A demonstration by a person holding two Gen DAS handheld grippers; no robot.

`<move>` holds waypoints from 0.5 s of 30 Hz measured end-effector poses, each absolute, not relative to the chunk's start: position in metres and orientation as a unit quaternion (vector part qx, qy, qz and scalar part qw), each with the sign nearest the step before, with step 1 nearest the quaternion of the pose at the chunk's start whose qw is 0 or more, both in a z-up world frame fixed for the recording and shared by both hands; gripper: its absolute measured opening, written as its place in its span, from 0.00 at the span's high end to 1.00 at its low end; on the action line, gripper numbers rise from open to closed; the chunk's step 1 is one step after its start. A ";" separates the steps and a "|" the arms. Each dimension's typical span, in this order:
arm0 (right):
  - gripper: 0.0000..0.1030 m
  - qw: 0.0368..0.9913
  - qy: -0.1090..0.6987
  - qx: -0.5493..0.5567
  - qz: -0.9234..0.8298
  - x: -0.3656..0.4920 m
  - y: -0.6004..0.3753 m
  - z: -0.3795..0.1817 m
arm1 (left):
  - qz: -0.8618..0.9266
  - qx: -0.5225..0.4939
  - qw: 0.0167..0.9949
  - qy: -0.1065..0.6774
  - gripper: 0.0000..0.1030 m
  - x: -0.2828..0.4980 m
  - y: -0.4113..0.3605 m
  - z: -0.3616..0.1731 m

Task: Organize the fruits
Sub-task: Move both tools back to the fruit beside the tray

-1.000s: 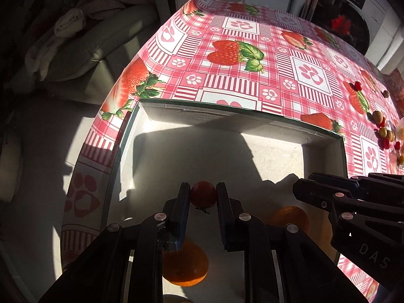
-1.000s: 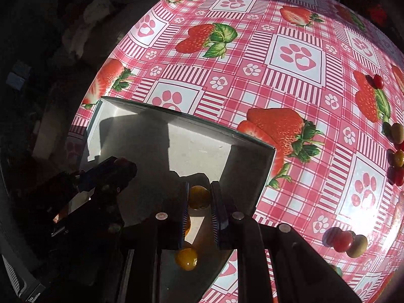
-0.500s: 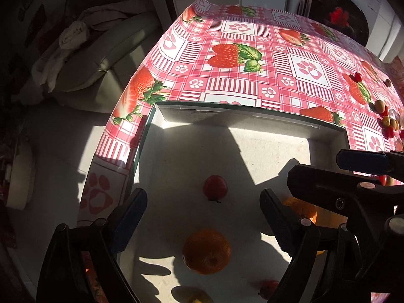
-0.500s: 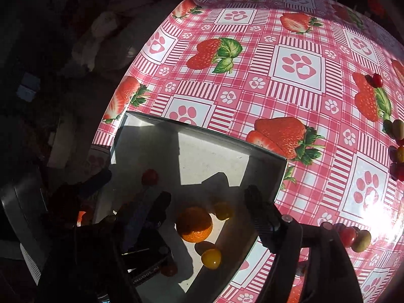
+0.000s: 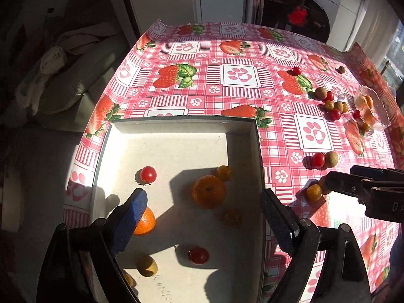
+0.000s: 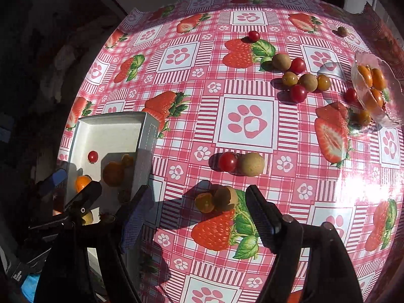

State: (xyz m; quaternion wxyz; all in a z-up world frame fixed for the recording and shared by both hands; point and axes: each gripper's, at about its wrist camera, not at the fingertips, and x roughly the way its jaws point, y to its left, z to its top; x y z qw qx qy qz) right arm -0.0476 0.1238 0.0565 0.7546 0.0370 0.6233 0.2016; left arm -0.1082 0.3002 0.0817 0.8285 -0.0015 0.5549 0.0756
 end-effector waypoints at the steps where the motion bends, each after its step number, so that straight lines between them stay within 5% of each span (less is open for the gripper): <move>1: 0.22 0.754 0.627 0.038 0.189 -0.049 0.112 0.054 | 0.067 0.001 0.829 0.555 0.12 -0.109 0.292 0.083; 15: 0.22 0.759 0.630 0.018 0.161 -0.035 0.073 0.033 | -0.001 0.042 0.822 0.568 0.12 -0.103 0.194 0.061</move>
